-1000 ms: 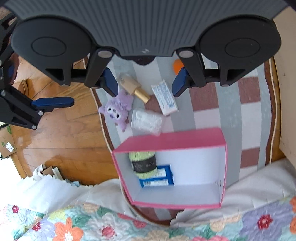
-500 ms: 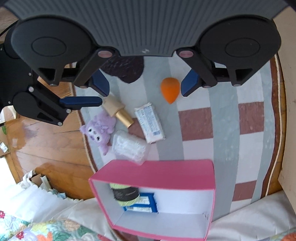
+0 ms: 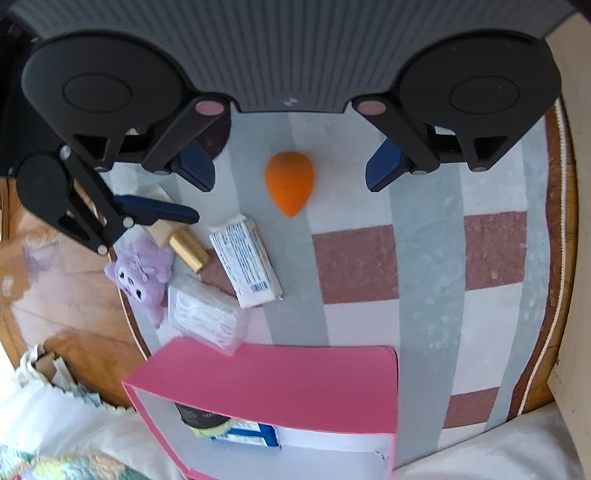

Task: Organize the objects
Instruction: 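Close the left gripper on the orange makeup sponge, then lift the sponge with the left gripper and carry it into the pink box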

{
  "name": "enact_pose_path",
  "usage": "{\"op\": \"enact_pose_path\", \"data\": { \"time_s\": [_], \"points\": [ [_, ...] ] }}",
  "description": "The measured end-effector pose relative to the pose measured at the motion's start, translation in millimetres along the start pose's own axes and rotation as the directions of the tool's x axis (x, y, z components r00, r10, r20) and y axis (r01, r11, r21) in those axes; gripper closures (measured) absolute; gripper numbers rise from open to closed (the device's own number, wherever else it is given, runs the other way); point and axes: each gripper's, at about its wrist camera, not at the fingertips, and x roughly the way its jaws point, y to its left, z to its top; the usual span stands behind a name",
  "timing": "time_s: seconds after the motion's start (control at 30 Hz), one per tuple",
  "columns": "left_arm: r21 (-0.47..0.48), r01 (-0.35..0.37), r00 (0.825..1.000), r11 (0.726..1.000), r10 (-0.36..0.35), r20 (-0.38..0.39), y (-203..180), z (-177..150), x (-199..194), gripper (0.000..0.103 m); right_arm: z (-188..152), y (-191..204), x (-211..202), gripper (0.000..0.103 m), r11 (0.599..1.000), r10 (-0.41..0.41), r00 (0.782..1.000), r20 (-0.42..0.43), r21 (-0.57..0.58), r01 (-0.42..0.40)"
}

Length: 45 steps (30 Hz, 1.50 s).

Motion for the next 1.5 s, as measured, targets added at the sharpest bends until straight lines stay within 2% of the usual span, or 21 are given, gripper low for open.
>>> {"op": "enact_pose_path", "data": {
  "time_s": [0.07,0.2,0.33,0.4,0.47,0.53,0.57,0.63,0.73,0.93,1.07,1.13,1.2,1.33,1.5],
  "points": [
    [-0.011,0.02,1.0,1.0,-0.02,0.0,4.8,-1.0,5.4,0.017,-1.4,-1.4,7.8,0.012,1.0,-0.005,1.0,-0.026,-0.007,0.005],
    [-0.034,0.037,0.999,0.999,-0.037,0.011,12.1,-3.4,15.6,0.019,1.5,-10.3,18.8,0.014,0.998,0.032,0.998,-0.055,0.05,-0.029],
    [-0.083,0.072,0.997,0.994,-0.07,0.02,19.3,-6.7,24.8,0.019,1.0,-17.3,30.3,0.019,0.989,0.109,0.989,-0.097,0.106,-0.098],
    [-0.097,0.09,0.996,0.991,-0.088,0.02,21.6,-8.1,29.8,0.03,0.4,-20.6,36.4,0.025,0.982,0.129,0.985,-0.113,0.156,-0.11],
    [-0.118,0.105,0.994,0.987,-0.104,0.014,23.2,-10.1,34.3,0.052,0.3,-25.9,42.1,0.032,0.974,0.14,0.98,-0.138,0.2,-0.111],
    [-0.136,0.127,0.992,0.983,-0.126,0.01,24.0,-14.6,38.0,0.057,-1.7,-30.0,44.3,0.045,0.969,0.137,0.98,-0.148,0.227,-0.101],
    [-0.146,0.145,0.989,0.979,-0.145,0.012,24.4,-17.1,39.6,0.065,-2.4,-30.6,45.0,0.05,0.97,0.133,0.979,-0.156,0.224,-0.096],
    [-0.157,0.156,0.988,0.975,-0.154,0.027,24.9,-20.6,40.0,0.069,-4.4,-32.3,44.6,0.063,0.97,0.133,0.978,-0.163,0.225,-0.095],
    [-0.166,0.163,0.986,0.972,-0.158,0.048,26.9,-21.7,38.2,0.075,-6.9,-36.3,40.5,0.067,0.965,0.139,0.979,-0.151,0.241,-0.1],
    [-0.159,0.16,0.987,0.974,-0.155,0.043,27.0,-18.9,42.1,0.075,-11.7,-40.9,36.3,0.068,0.962,0.146,0.98,-0.133,0.25,-0.109],
    [-0.193,0.168,0.986,0.967,-0.162,0.045,31.0,-17.2,49.1,0.066,-13.5,-45.1,37.7,0.066,0.957,0.16,0.977,-0.137,0.265,-0.119],
    [-0.215,0.193,0.981,0.957,-0.186,0.052,32.2,-19.6,53.0,0.068,-13.6,-43.5,38.8,0.065,0.963,0.153,0.979,-0.138,0.244,-0.116],
    [-0.205,0.187,0.982,0.961,-0.178,0.062,28.1,-21.6,51.9,0.07,-13.1,-42.2,37.9,0.064,0.967,0.15,0.979,-0.139,0.229,-0.115],
    [-0.202,0.204,0.979,0.958,-0.195,0.065,21.8,-24.2,40.5,0.07,-7.8,-44.0,23.6,0.066,0.971,0.157,0.977,-0.143,0.205,-0.126],
    [-0.157,0.244,0.967,0.957,-0.229,0.111,2.9,-10.8,7.6,0.07,9.5,-61.8,-12.8,0.066,0.974,0.146,0.985,-0.092,0.19,-0.126]
  ]
}}
